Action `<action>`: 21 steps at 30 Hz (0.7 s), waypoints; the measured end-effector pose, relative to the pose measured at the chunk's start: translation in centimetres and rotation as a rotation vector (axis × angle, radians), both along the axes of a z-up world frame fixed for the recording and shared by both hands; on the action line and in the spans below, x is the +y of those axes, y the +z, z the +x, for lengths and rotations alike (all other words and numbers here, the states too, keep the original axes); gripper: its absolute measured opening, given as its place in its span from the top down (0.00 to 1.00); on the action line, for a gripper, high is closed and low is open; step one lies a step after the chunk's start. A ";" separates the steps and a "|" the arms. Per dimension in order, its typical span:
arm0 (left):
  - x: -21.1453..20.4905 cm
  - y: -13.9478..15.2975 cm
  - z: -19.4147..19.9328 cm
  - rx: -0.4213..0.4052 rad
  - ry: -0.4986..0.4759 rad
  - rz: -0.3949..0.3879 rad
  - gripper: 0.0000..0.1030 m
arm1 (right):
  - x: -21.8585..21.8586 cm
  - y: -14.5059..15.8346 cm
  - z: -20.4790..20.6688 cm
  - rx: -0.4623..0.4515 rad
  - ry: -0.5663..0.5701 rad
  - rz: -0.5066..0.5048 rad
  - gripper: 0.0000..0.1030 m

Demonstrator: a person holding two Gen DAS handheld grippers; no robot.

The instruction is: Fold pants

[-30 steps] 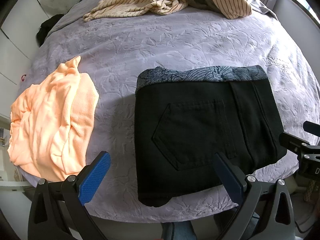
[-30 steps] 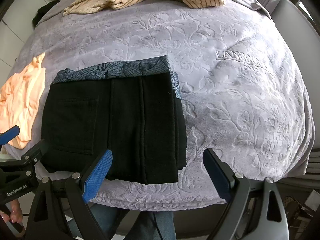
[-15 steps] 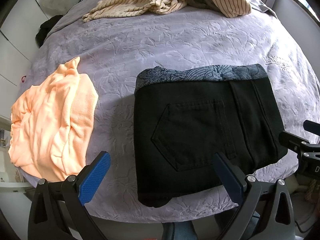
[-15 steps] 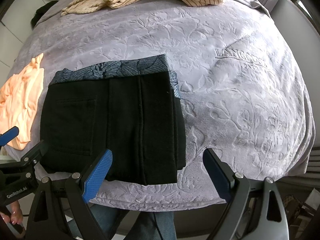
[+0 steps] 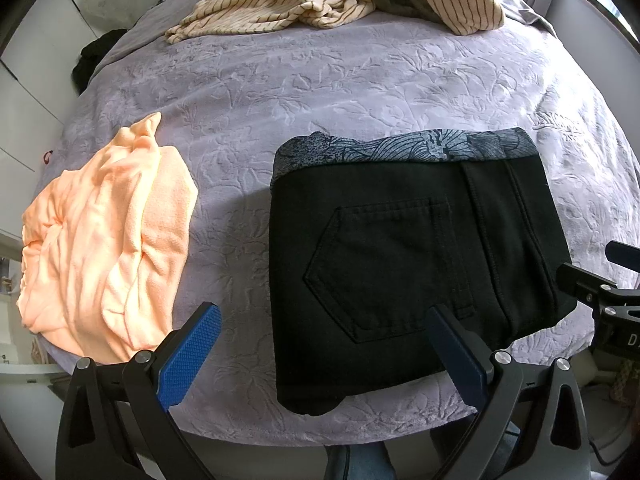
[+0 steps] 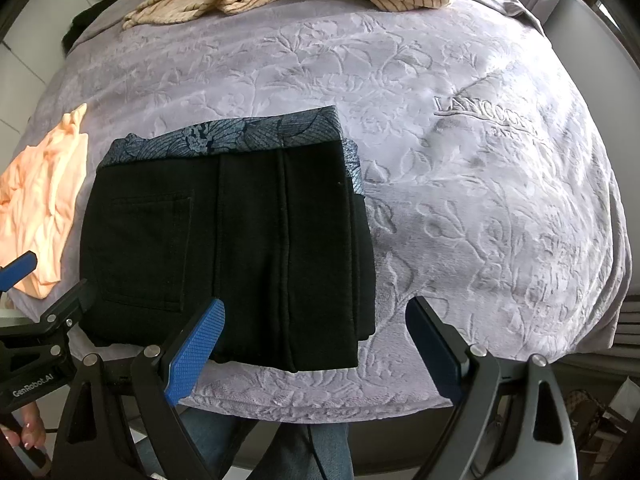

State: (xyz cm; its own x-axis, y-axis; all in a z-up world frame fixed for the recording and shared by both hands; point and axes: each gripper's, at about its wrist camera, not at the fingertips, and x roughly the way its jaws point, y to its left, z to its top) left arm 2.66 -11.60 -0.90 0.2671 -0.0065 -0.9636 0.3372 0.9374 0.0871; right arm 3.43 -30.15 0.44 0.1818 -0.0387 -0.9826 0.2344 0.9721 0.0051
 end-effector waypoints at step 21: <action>-0.1 0.3 -0.3 -0.004 0.002 -0.031 0.00 | 0.0 -0.2 0.1 0.012 0.009 0.007 0.09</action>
State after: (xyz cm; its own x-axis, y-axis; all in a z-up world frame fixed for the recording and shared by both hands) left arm 2.41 -11.70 -0.62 0.2715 -0.0360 -0.9618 0.3352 0.9403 0.0594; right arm 3.54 -30.17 0.19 0.1707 -0.0306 -0.9849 0.2261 0.9741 0.0089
